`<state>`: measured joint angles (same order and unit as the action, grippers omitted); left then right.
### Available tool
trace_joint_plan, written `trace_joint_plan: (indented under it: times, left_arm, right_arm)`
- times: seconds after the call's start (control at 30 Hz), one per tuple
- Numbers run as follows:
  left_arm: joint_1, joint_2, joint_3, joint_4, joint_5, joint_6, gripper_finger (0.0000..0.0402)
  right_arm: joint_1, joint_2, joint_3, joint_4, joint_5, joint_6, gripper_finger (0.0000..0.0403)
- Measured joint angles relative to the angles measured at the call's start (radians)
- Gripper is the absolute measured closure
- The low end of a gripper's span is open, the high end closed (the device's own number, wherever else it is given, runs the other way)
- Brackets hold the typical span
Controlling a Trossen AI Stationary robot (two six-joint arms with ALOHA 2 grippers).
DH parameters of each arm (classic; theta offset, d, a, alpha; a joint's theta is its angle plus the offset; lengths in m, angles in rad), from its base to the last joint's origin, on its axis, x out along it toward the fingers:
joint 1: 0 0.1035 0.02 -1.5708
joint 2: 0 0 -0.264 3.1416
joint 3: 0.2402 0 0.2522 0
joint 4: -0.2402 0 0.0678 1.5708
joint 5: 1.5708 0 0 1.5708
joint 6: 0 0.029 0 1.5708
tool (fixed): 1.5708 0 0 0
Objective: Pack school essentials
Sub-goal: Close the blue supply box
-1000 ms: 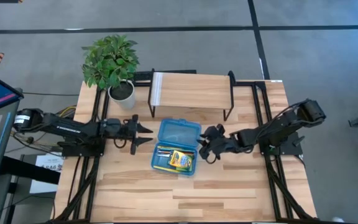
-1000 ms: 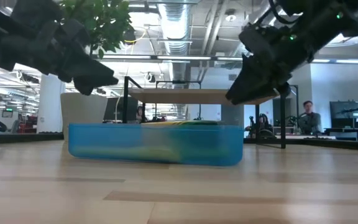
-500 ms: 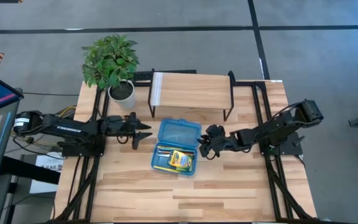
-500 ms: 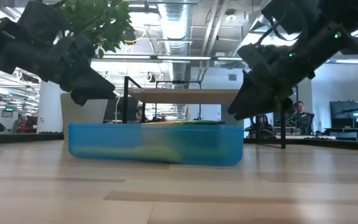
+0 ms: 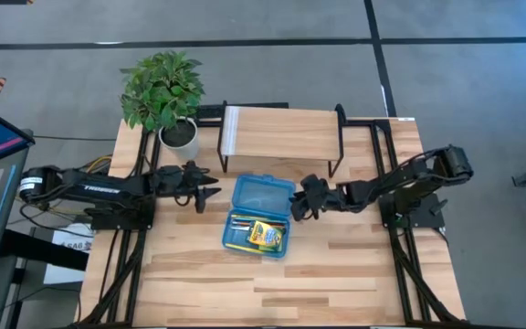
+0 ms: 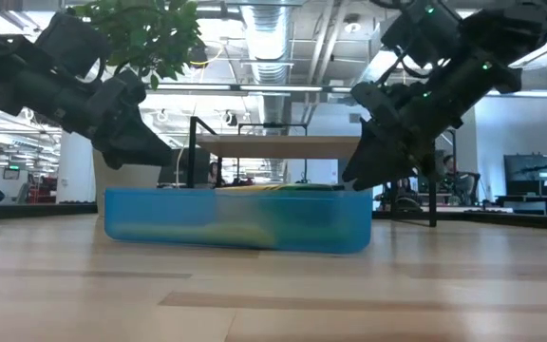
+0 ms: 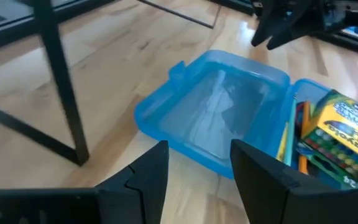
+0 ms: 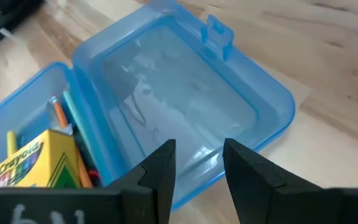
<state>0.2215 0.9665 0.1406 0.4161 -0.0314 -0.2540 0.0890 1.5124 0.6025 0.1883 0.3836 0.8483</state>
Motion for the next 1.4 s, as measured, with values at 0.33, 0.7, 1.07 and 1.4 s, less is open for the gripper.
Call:
trace_joint_plan:
  times: [0.33, 0.7, 1.07, 1.4]
  left_arm:
    - [0.112, 0.007, 0.0, -0.053, 0.127, -0.093, 0.0242]
    - [0.091, 0.133, 0.025, 0.034, 0.162, -0.145, 0.0242]
    - [0.08, 0.35, 0.09, 0.068, 0.145, -0.179, 0.0242]
    - [0.079, 0.52, 0.153, 0.072, 0.068, -0.2, 0.0242]
  right_arm:
    - [-0.067, 0.0, -0.001, 0.004, -0.098, 0.048, 0.0248]
    - [-0.112, 0.0, -0.001, -0.079, -0.206, 0.133, 0.0249]
    - [-0.112, 0.0, -0.001, -0.185, -0.206, 0.095, 0.0249]
    - [-0.111, 0.0, -0.001, -0.259, -0.195, 0.067, 0.0249]
